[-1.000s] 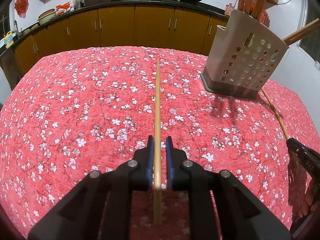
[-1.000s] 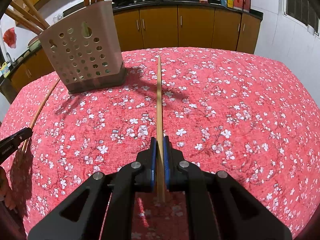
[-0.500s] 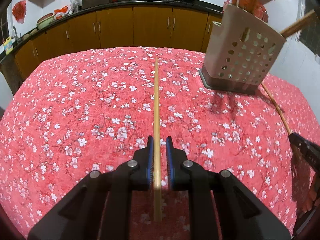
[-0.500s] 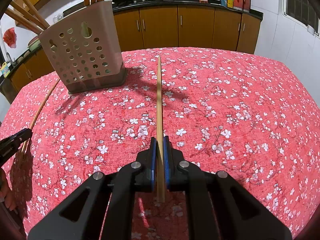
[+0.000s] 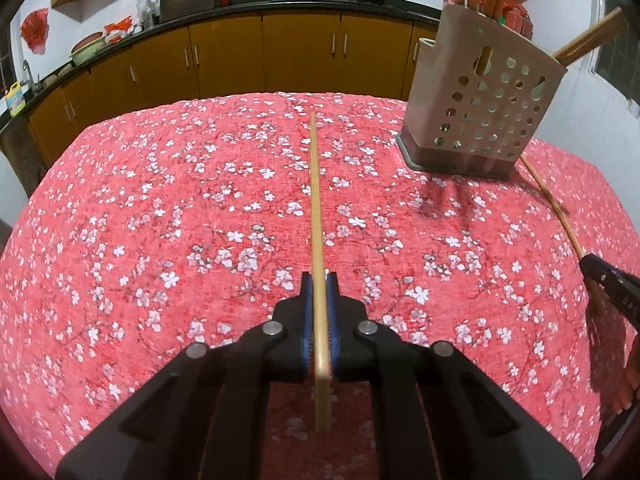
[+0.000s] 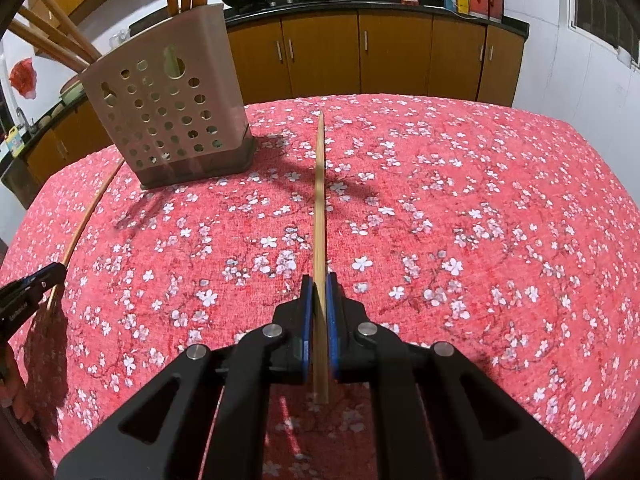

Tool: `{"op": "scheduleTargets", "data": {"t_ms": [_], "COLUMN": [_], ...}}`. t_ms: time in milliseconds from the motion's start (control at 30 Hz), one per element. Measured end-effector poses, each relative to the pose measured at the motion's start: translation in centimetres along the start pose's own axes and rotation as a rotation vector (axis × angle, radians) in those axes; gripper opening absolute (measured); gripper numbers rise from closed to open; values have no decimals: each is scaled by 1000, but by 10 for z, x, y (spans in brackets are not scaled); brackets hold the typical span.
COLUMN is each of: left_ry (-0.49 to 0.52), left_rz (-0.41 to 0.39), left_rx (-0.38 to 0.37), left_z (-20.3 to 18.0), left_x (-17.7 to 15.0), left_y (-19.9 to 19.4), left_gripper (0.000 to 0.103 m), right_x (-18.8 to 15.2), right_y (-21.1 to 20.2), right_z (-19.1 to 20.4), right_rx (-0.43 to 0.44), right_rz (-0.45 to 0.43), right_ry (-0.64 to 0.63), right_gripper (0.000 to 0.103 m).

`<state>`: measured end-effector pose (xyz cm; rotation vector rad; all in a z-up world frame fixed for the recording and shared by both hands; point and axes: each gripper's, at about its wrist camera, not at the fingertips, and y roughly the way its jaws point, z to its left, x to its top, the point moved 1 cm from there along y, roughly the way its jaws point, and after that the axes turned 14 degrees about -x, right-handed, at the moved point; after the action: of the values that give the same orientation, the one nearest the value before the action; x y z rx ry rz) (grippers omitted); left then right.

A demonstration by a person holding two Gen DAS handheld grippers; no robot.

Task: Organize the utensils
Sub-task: 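Lift both held chopsticks upright above the grey holder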

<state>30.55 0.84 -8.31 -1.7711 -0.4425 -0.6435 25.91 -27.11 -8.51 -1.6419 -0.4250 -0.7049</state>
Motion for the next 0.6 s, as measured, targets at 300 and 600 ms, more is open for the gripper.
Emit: {"op": "scheduleTargets", "data": {"t_ms": [300, 600], "left_ry": [-13, 23], "left_rz": [-1, -78], "left_rx": [-38, -62], "left_z": [3, -3], "left_x": [1, 12], "left_y": [-23, -65], "left_gripper": [8, 8], "right_x": [11, 22], "right_y": [-42, -63], "right_z": [-20, -34], "right_rx": [3, 0], "right_rz": [-100, -169], "right_ry": [37, 70], "right_gripper": [8, 8]}}
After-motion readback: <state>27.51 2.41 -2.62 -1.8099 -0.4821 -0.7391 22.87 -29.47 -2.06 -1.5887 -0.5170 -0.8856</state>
